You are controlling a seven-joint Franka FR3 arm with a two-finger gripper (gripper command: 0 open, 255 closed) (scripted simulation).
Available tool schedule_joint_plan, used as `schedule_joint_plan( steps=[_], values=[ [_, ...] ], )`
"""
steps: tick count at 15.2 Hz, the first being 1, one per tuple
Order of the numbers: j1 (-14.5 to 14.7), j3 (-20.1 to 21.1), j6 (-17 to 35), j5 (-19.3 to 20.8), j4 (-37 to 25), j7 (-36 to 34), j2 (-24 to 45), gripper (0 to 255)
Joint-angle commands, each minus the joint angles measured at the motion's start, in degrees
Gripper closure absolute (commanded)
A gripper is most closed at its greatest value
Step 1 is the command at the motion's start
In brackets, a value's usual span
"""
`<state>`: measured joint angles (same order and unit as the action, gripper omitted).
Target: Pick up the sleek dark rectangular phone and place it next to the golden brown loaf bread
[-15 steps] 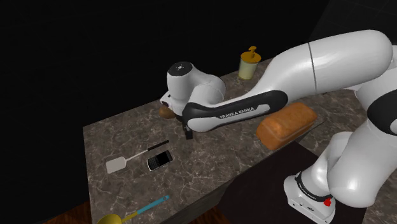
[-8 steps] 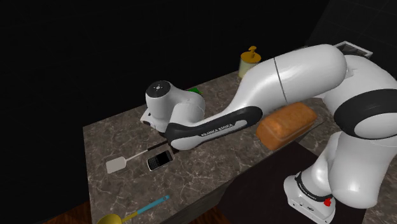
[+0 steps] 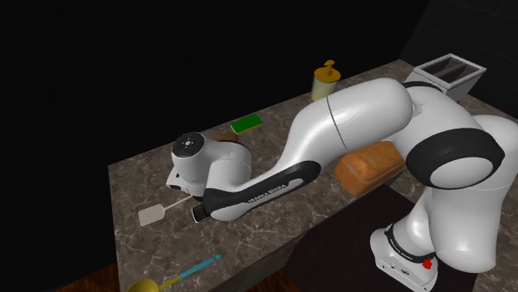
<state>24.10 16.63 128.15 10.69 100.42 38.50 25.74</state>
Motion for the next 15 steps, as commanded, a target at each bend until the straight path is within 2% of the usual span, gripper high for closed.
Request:
schedule_joint_plan(
  steps=[1, 5, 12, 13, 15],
  values=[
    [0.2, -0.2, 1.1, 0.4, 0.1, -0.1, 1.0, 0],
    [0.4, -0.5, 3.1, 1.0, 0.5, -0.5, 2.7, 0],
    [0.4, -0.5, 3.1, 1.0, 0.5, -0.5, 2.7, 0],
    [0.4, -0.5, 3.1, 1.0, 0.5, -0.5, 2.7, 255],
    [0.4, -0.6, 3.1, 1.1, 0.4, -0.5, 2.7, 255]
  ],
)
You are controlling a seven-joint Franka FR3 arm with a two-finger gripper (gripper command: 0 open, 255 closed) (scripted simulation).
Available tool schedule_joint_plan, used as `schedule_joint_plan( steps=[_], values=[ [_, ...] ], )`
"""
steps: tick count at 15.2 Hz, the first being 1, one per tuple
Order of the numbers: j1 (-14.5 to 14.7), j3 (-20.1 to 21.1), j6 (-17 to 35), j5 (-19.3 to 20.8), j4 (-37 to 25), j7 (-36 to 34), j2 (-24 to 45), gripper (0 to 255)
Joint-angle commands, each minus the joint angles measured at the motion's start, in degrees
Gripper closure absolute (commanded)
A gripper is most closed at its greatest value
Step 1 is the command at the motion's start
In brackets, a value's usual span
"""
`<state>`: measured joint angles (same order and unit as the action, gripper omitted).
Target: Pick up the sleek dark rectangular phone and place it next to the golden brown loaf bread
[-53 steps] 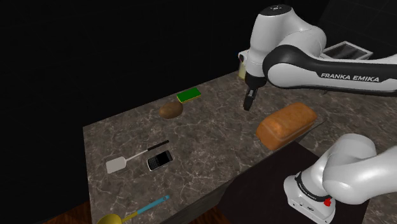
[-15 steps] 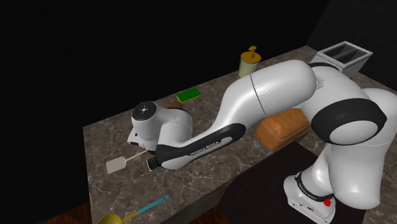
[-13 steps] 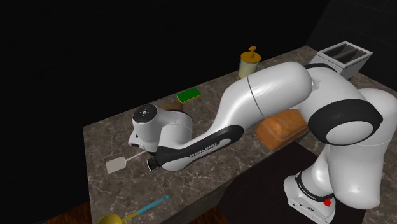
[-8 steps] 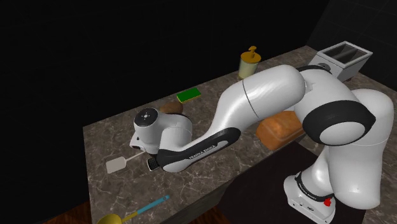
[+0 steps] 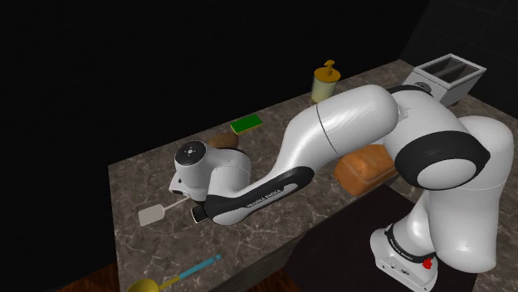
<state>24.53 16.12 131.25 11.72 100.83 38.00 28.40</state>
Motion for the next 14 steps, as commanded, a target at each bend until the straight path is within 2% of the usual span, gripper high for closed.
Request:
schedule_joint_plan(
  steps=[1, 7, 14],
  values=[
    [0.0, 0.0, 0.0, 0.0, 0.0, 0.0, 0.1, 255],
    [0.0, 0.0, 0.0, 0.0, 0.1, 0.0, 0.1, 255],
    [-0.4, 0.6, -4.1, -1.2, -1.4, 0.8, -2.8, 255]
  ],
)
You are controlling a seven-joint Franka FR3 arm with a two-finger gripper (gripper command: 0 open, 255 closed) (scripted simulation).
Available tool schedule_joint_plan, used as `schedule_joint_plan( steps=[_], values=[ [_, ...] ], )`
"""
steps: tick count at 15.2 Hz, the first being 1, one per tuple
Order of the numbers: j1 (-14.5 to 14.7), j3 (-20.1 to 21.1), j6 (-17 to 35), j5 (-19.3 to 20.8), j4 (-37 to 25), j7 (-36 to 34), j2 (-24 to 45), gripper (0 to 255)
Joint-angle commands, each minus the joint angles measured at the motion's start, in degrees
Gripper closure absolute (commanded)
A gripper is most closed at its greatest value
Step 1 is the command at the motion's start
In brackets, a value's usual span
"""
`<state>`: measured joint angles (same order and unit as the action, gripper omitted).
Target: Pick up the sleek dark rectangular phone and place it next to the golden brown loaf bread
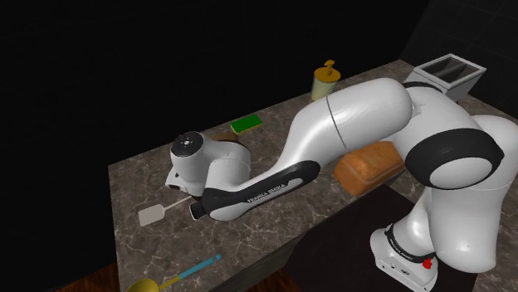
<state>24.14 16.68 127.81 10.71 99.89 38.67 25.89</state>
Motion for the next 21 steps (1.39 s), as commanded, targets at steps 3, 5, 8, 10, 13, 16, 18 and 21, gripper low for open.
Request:
schedule_joint_plan(
  steps=[3, 5, 8, 10, 13, 16, 18, 21],
  values=[
    [-0.2, 0.3, -2.5, -0.6, -1.3, 0.5, -1.3, 255],
    [-0.3, 0.4, -3.8, -0.9, -1.9, 0.7, -2.0, 255],
    [-0.4, 0.6, -5.7, -1.3, -2.9, 1.0, -2.9, 255],
    [-0.4, 0.8, -7.0, -1.6, -3.7, 1.2, -3.5, 255],
    [-0.5, 0.9, -9.0, -1.9, -4.9, 1.4, -4.3, 255],
    [-0.5, 1.0, -11.0, -2.2, -6.3, 1.7, -4.9, 255],
    [-0.5, 1.1, -12.4, -2.4, -7.3, 1.8, -5.3, 255],
    [-0.5, 1.2, -14.5, -2.7, -8.9, 2.0, -5.9, 255]
  ],
)
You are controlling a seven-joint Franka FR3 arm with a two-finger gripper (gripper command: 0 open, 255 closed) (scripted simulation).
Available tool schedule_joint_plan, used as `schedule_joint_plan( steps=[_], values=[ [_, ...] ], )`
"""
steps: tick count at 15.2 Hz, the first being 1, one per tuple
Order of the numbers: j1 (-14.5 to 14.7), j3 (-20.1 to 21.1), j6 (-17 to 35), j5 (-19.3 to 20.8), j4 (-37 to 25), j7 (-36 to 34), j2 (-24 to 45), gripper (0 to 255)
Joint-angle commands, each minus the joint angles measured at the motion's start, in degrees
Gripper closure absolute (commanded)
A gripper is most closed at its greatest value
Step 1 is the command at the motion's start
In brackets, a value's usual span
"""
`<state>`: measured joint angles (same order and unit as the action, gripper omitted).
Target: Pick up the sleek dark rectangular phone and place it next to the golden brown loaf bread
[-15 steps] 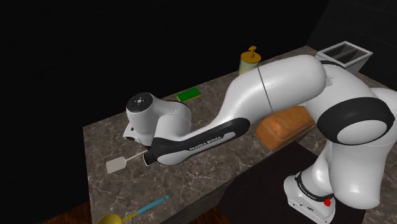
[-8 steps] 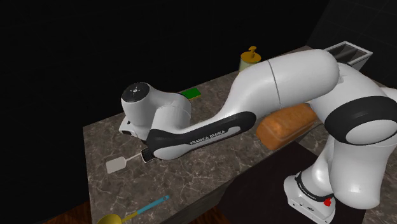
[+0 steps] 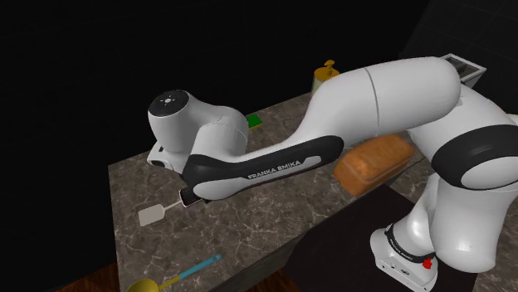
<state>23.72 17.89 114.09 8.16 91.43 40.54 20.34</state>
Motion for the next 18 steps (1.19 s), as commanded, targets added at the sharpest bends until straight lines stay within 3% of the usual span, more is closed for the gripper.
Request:
schedule_joint_plan(
  steps=[1, 15, 16, 18],
  values=[
    [-0.1, 0.1, -1.4, -0.2, -1.0, 0.2, -0.5, 255],
    [0.4, 0.4, -11.9, -0.7, -10.9, 0.9, -1.1, 255],
    [0.4, 0.4, -12.1, -0.7, -11.2, 0.9, -1.1, 255],
    [-1.8, 0.0, -10.4, -2.1, -5.7, 3.2, -5.0, 255]
  ],
)
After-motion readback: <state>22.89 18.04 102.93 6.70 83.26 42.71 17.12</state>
